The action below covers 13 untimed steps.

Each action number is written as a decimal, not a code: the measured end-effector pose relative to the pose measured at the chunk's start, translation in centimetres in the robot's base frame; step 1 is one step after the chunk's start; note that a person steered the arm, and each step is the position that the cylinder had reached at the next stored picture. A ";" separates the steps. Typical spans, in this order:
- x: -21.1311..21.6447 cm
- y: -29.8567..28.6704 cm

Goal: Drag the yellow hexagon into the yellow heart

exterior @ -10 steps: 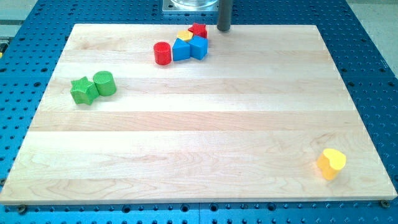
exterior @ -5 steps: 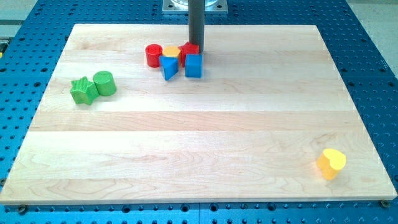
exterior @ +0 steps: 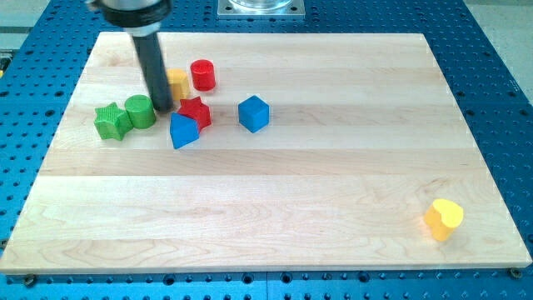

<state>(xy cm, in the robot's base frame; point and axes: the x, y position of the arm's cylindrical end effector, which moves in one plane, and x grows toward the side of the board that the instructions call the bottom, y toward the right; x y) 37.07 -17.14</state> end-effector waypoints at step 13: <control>4.9 32.0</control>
<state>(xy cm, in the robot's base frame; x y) 41.93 14.86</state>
